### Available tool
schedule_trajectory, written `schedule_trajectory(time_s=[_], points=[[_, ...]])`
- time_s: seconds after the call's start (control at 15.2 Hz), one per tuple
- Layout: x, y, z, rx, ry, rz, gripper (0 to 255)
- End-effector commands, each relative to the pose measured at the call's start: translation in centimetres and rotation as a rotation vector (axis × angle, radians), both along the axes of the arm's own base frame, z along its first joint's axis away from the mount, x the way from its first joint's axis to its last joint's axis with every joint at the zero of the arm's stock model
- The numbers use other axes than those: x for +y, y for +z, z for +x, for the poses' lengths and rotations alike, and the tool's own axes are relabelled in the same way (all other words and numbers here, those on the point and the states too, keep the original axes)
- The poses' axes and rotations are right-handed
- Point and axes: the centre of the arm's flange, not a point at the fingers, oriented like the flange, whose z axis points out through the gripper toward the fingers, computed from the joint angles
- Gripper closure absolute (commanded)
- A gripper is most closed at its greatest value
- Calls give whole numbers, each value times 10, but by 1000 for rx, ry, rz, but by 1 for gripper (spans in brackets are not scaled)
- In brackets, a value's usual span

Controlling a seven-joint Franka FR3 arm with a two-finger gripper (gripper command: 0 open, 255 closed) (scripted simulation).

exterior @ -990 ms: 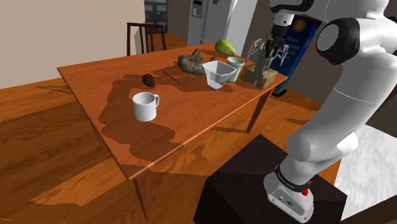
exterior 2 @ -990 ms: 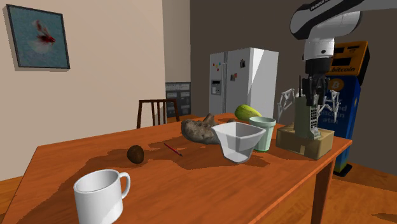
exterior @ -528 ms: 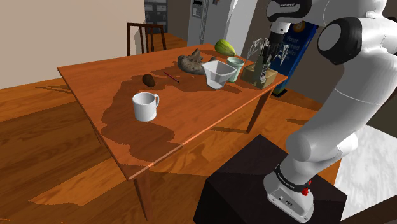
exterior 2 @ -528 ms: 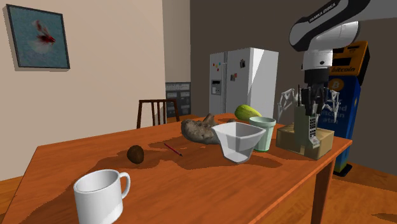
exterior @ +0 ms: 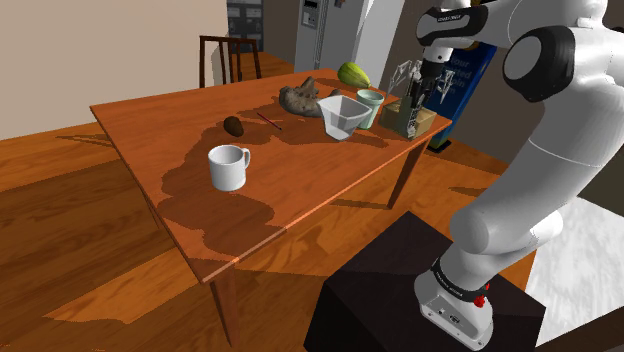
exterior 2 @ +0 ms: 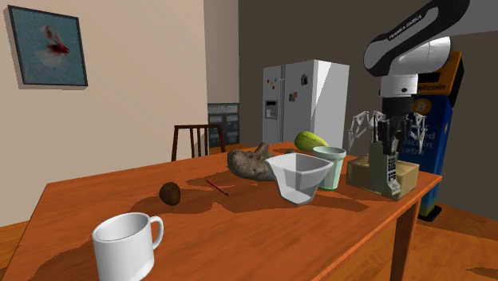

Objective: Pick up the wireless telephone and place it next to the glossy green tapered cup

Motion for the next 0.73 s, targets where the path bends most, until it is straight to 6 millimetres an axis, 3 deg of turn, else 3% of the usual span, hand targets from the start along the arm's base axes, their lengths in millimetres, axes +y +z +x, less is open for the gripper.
schedule_trajectory(time_s=[0.0,0.26,0.66], points=[[0,-23,5,15,6,13,255],[0,-45,5,15,6,13,255],[0,-45,5,15,6,13,255]])
